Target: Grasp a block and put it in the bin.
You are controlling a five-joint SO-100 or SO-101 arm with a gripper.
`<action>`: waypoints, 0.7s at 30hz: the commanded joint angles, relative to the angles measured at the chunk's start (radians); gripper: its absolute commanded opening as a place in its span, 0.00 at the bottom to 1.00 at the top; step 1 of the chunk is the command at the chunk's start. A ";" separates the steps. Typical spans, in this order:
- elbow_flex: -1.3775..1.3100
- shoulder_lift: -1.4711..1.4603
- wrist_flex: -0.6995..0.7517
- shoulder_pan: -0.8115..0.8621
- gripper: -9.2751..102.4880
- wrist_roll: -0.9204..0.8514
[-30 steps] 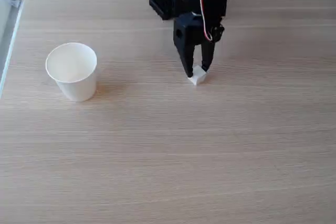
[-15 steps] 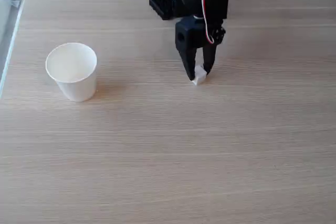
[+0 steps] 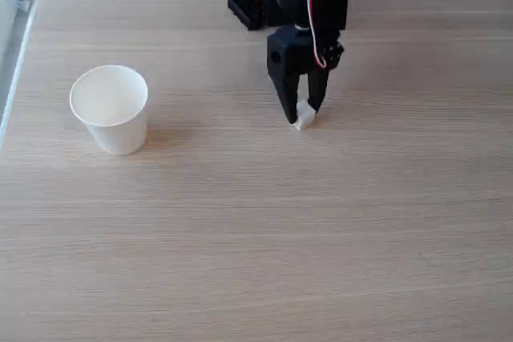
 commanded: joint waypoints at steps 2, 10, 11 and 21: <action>0.002 -0.002 -0.009 0.005 0.20 -0.011; 0.003 0.011 -0.009 0.018 0.11 -0.023; 0.003 0.014 -0.009 0.020 0.10 -0.025; -0.043 0.078 -0.005 0.046 0.08 -0.072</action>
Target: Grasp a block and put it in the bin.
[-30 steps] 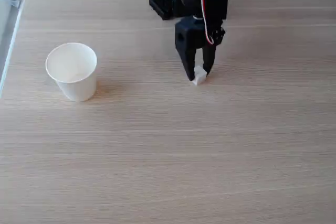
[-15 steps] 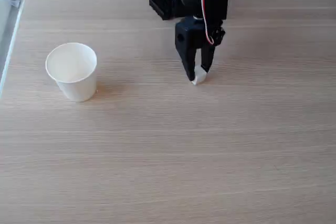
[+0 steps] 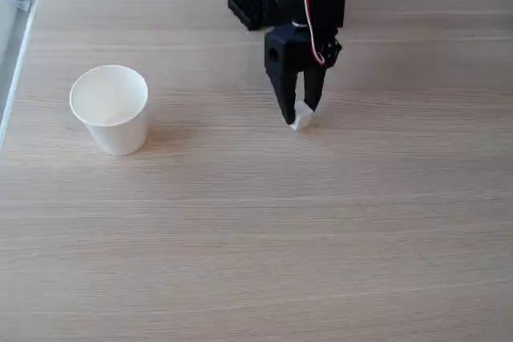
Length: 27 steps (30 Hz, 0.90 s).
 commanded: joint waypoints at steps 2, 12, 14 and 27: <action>-0.072 0.025 0.005 0.021 0.08 -0.017; -0.255 0.031 0.080 0.092 0.08 0.095; -0.314 0.028 0.147 0.107 0.08 0.160; -0.555 -0.029 0.480 0.276 0.08 0.413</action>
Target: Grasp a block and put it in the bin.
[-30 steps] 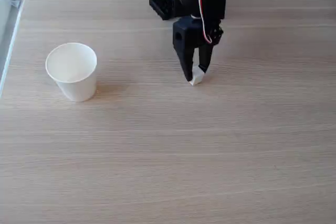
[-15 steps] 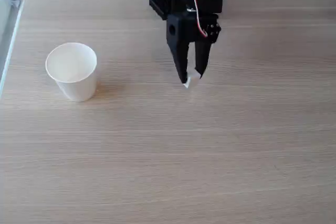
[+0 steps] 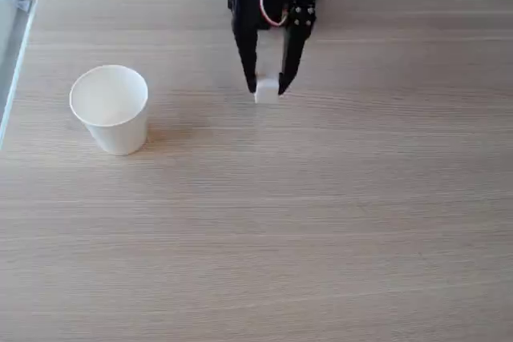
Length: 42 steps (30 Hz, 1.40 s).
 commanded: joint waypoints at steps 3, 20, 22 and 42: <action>-0.110 -0.081 -0.032 0.084 0.08 0.026; -0.502 -0.506 -0.110 0.348 0.08 0.037; -0.509 -0.515 -0.112 0.374 0.08 0.037; -0.494 -0.568 -0.155 0.598 0.08 -0.072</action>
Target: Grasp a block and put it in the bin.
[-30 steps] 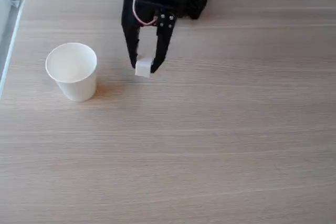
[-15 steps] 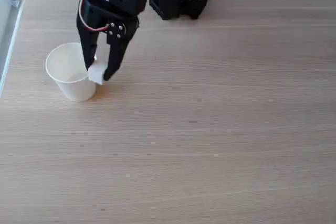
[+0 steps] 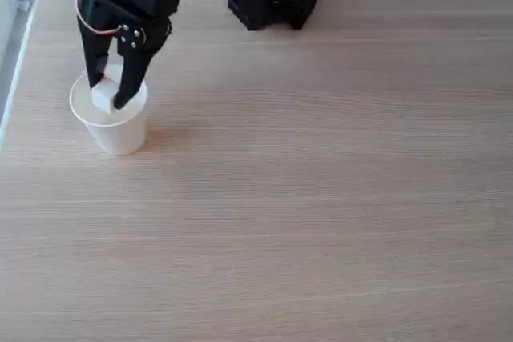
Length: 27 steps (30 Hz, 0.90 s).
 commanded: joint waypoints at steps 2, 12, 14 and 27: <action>-0.018 0.005 0.005 0.026 0.08 -0.023; -0.005 0.009 0.020 0.032 0.16 -0.058; 0.000 0.012 0.021 0.037 0.19 -0.072; 0.018 0.026 0.028 0.037 0.29 -0.121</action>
